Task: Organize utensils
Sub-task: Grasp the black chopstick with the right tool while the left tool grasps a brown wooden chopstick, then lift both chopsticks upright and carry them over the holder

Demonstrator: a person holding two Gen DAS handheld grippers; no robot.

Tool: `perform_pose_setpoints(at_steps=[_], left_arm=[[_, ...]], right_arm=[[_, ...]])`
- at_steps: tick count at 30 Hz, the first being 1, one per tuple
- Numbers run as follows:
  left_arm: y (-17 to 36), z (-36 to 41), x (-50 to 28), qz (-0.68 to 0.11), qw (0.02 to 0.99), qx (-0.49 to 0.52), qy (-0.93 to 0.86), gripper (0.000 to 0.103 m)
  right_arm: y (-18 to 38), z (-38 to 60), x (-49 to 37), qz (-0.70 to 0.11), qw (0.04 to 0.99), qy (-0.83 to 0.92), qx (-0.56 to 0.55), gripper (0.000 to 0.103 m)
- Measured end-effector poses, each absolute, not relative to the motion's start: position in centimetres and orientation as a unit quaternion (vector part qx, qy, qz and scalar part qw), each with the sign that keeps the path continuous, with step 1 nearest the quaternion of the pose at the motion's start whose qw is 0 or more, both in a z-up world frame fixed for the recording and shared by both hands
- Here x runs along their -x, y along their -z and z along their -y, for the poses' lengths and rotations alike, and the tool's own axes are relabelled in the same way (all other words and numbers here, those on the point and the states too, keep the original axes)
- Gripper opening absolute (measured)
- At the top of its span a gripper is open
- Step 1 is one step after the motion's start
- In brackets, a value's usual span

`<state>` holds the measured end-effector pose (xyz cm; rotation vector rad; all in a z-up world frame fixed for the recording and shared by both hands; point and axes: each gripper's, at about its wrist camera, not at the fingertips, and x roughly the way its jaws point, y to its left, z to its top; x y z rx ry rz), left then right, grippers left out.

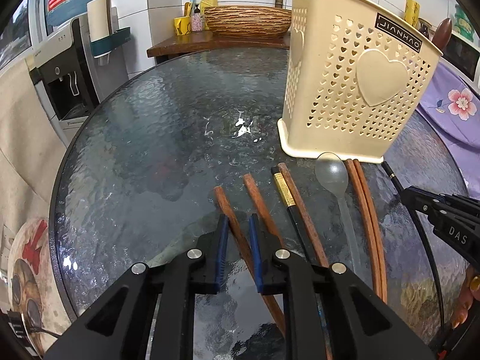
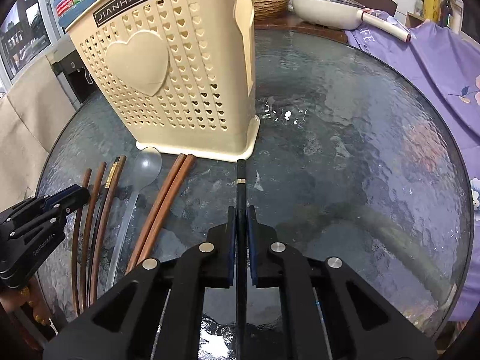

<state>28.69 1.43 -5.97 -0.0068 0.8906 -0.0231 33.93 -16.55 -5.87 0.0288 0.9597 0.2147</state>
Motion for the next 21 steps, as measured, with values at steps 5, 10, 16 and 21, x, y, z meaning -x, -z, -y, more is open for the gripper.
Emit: perform_pose_setpoints(at_steps=[5, 10, 16, 21], left_arm=[[5.9, -1.4, -29.3, -0.441, 0.897, 0.0, 0.011, 0.015], [5.9, -1.1, -29.5, -0.443, 0.896, 0.002, 0.013, 0.021], [6.1, -0.5, -29.5, -0.441, 0.897, -0.013, 0.011, 0.021], [6.1, -0.6, -29.5, -0.438, 0.899, -0.008, 0.007, 0.011]], right_arm=[[5.9, 16.4, -34.1, -0.464, 0.881, -0.096, -0.014, 0.008], [5.9, 16.0, -34.4, -0.464, 0.881, -0.094, -0.009, 0.008], [5.8, 15.5, -34.6, -0.463, 0.881, -0.098, 0.009, 0.008], [5.9, 15.6, -34.5, -0.461, 0.882, -0.101, 0.009, 0.008]])
